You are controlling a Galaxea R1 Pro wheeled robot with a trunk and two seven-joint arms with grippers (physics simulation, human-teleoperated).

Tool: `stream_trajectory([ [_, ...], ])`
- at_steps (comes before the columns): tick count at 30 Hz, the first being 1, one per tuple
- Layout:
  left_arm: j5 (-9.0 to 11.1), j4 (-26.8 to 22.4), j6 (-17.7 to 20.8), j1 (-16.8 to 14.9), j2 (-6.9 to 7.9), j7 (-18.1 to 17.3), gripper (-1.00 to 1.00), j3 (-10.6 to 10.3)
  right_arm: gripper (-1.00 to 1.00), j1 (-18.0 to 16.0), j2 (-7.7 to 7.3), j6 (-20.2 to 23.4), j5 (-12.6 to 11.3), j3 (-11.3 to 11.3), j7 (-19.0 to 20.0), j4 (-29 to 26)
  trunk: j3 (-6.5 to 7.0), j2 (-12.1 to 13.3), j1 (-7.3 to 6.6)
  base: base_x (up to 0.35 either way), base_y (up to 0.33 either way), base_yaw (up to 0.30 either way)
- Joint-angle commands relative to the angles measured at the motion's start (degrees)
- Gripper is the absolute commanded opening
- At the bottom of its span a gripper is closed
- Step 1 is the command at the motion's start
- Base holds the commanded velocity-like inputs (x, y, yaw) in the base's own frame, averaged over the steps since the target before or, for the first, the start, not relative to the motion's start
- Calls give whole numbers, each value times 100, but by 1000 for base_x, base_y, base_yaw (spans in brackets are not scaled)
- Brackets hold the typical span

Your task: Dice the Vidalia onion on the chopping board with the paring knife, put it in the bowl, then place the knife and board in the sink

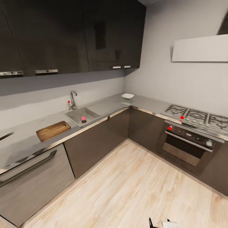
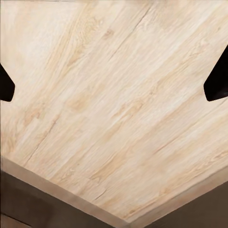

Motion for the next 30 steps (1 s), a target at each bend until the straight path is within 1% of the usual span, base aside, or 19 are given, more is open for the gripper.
stream_trajectory([
  [1,3,1,-17,-2,-1,0,100,11,100,-7,0,-16,-14,21,-29,6,-12,-12,3,20,0,-295],
  [5,3,1,-17,-2,0,4,100,11,100,-7,5,-11,-14,24,-29,6,-12,-12,3,196,0,-295],
  [12,3,1,-17,-2,-4,0,100,11,100,-7,8,-5,-5,26,-29,6,-12,-12,3,332,0,-268],
  [25,-1,10,-17,-2,-9,1,100,8,100,-7,8,4,-5,34,-20,72,-12,-12,3,345,-1,-24],
  [30,-5,10,-17,-2,-9,3,100,3,100,-7,15,4,-5,34,-20,75,-12,-12,3,346,-68,0],
])
